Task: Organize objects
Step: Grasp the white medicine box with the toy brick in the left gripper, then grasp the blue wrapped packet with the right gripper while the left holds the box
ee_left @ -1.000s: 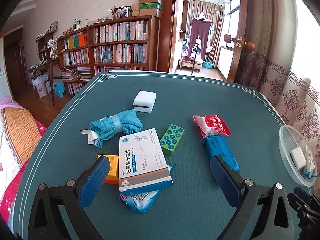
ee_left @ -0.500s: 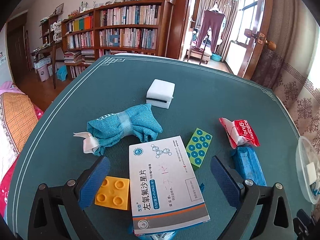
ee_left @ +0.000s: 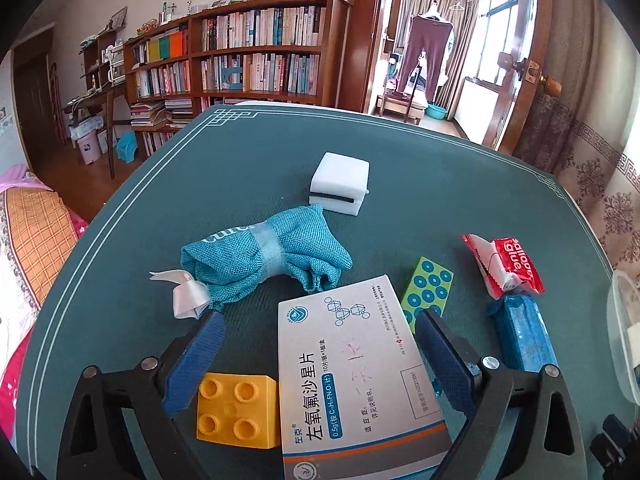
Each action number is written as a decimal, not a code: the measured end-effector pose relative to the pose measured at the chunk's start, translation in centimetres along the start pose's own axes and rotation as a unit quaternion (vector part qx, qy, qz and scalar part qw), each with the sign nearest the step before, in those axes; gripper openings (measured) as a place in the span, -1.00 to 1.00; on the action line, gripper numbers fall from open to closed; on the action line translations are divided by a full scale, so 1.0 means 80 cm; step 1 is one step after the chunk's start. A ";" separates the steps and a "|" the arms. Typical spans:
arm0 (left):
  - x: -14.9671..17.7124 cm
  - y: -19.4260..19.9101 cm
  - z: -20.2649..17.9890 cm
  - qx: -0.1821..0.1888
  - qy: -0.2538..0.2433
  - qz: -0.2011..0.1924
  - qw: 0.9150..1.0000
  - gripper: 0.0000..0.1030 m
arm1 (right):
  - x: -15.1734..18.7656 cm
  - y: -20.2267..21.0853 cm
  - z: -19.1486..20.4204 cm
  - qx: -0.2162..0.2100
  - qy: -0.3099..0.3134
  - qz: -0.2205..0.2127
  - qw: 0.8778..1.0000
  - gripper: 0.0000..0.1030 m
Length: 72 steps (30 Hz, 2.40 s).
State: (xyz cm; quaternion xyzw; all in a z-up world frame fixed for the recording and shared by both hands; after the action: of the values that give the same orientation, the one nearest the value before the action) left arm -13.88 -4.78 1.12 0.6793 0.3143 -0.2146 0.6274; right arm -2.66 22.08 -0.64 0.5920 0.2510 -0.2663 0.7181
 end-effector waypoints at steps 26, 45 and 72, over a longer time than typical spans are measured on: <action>0.007 0.029 0.012 0.064 0.027 -0.020 0.997 0.89 | -0.067 -0.055 0.080 -0.038 0.044 0.011 0.998 0.14; 0.010 0.040 -0.002 0.080 0.015 -0.034 0.996 0.89 | -0.080 -0.130 0.144 -0.002 0.120 0.018 0.993 0.12; 0.024 0.038 -0.027 0.088 -0.016 -0.026 0.996 0.89 | -0.061 -0.038 0.087 -0.017 0.057 -0.012 0.998 -0.16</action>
State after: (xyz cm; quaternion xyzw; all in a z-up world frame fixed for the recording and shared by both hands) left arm -10.62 -2.36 2.20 0.7197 0.3021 -0.2687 0.5644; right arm -7.99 15.15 1.68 0.5906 0.3034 -0.2362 0.7094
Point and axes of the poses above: each gripper's, at about its wrist camera, not at the fingertips, and y roughly against the way its jaws point, z to its left, x to its underside, the point moved 3 cm from there along -y, roughly the way its jaws point, and after that the axes turned 2 degrees about y, right-handed, at the moved point
